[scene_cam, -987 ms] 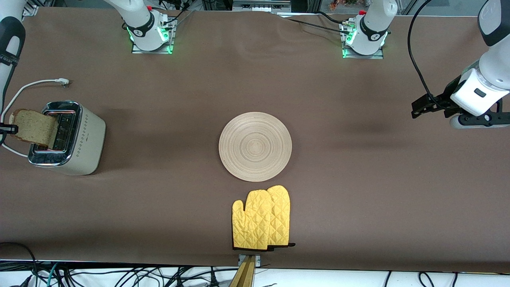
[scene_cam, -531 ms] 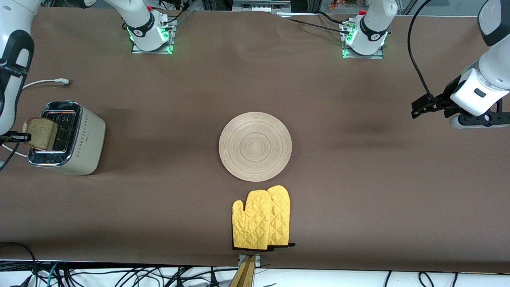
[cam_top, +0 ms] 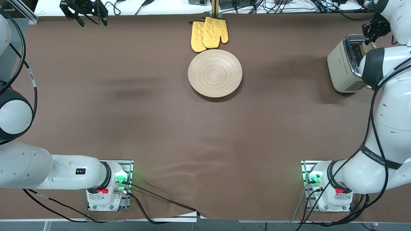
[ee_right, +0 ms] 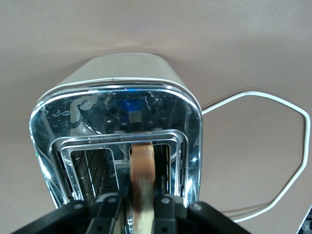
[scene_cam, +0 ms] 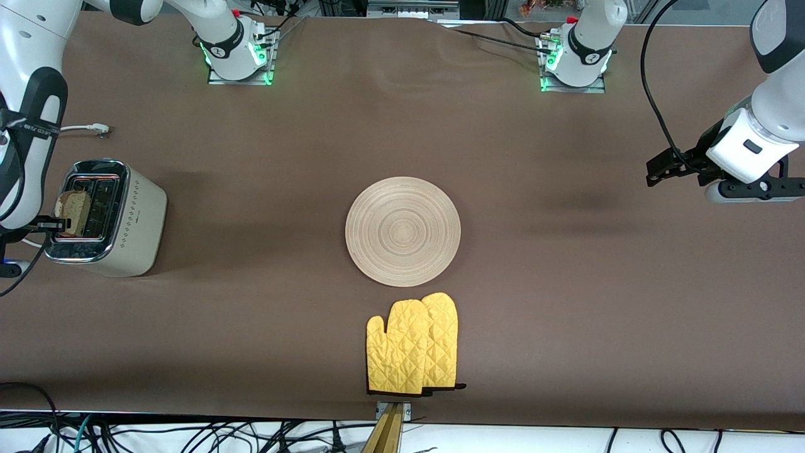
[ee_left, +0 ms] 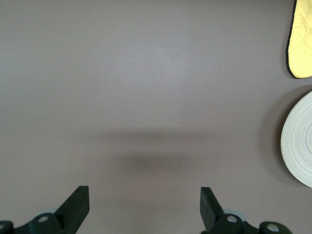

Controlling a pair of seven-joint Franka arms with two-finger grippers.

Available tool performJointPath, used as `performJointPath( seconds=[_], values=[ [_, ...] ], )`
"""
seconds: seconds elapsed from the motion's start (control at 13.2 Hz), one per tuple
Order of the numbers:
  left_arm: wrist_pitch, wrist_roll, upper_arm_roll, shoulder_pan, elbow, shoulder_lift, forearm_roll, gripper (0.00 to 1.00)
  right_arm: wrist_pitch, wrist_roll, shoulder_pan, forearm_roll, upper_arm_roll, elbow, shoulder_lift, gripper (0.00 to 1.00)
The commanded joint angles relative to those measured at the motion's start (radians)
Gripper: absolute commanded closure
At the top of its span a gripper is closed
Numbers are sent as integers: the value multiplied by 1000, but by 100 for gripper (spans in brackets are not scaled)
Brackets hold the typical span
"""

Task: Move plate and put bread in toaster
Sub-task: 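Open the right gripper to release the bread in the slot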

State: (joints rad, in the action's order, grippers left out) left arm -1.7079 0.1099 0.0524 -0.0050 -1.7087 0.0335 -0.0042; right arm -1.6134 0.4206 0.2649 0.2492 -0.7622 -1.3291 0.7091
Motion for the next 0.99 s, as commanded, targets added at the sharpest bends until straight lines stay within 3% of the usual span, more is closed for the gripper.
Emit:
performJointPath(
  seconds=[0.0,0.3,0.53,0.91],
  values=[
    [14,-10,0,-6,8,0,23,0,-3,15,-9,22,-8,13,-16,0],
    [14,-10,0,-6,8,0,23,0,7,15,7,31,-2,47,-65,0],
    [14,-10,0,-6,8,0,23,0,13,17,34,169,-3,71,-72,0],
    [14,-10,0,-6,8,0,23,0,13,15,132,179,0,71,-108,0]
  ],
)
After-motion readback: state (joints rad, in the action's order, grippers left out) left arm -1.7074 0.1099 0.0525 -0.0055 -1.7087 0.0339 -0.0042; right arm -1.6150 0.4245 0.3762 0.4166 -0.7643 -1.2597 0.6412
